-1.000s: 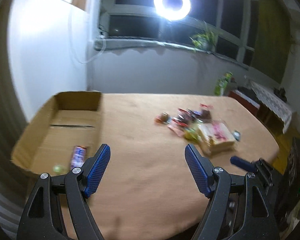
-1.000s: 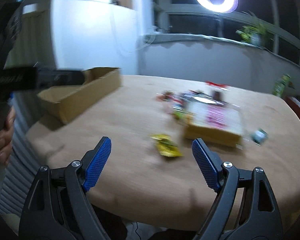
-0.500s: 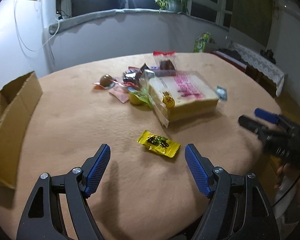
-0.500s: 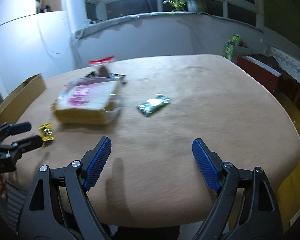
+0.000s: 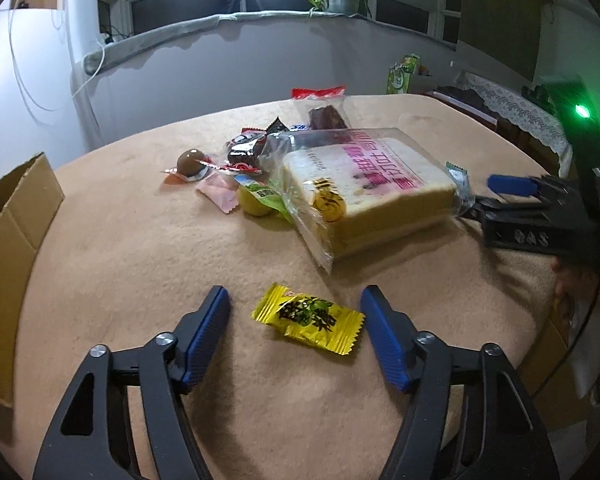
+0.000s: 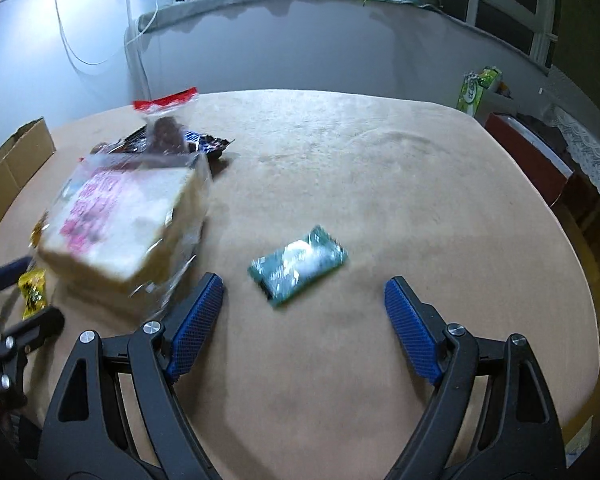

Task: Organize snacks
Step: 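Grasp the yellow candy with the left tool while the right tool grasps the green candy, then carry both candies to the box and open both tools to release them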

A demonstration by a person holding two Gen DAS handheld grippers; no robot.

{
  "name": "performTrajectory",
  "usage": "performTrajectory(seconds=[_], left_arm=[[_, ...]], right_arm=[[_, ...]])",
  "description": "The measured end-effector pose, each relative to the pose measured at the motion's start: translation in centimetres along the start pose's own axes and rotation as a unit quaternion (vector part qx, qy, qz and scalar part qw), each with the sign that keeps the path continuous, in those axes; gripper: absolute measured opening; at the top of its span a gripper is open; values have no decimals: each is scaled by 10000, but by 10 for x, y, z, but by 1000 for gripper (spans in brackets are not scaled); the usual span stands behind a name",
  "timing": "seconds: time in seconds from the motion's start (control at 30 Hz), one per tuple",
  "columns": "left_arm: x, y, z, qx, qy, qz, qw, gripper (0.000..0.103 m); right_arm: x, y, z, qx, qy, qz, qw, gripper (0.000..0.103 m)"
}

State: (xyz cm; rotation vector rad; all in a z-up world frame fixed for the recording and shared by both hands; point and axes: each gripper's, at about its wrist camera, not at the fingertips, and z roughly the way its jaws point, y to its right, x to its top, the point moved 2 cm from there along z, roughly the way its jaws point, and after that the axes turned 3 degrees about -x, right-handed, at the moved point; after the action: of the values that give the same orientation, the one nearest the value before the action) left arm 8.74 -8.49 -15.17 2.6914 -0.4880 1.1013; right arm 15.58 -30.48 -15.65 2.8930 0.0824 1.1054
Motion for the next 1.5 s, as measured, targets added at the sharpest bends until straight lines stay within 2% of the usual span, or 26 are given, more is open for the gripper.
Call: performTrajectory(seconds=[0.03,0.07,0.13,0.2,0.23,0.27,0.53,0.73,0.93,1.23,1.5], left_arm=[[1,0,0,-15,24,21,10000,59],[1,1,0,-29,45,40,10000,54],[0,1,-2,-53,98,64,9999,47],[-1,0,-4,-80,140,43,9999,37],[-1,-1,-4,-97,150,23,9998,35],[-1,-3,-5,-115,156,-1,9998,32],[-1,-17,-12,-376,310,-349,9982,30],[-3,-27,-26,-381,379,-462,9975,30],[3,-38,-50,-284,563,-569,9964,30],[6,-73,-97,18,959,-842,9918,30],[-1,-117,-135,340,1339,-1167,9835,30]], right_arm=[[4,-2,2,32,-7,3,10000,73],[6,-2,4,42,13,-2,10000,70],[8,-1,5,51,48,21,10000,55],[9,1,4,71,105,52,9999,45],[8,2,3,83,132,61,9999,44],[6,3,3,119,159,70,9998,44],[-8,22,-9,540,500,583,9956,41],[-19,23,-29,545,684,735,9935,41],[-16,16,-59,587,914,690,9917,41],[11,-28,-107,1069,1332,448,9843,41],[33,-106,-127,1403,1435,-203,9794,41]])
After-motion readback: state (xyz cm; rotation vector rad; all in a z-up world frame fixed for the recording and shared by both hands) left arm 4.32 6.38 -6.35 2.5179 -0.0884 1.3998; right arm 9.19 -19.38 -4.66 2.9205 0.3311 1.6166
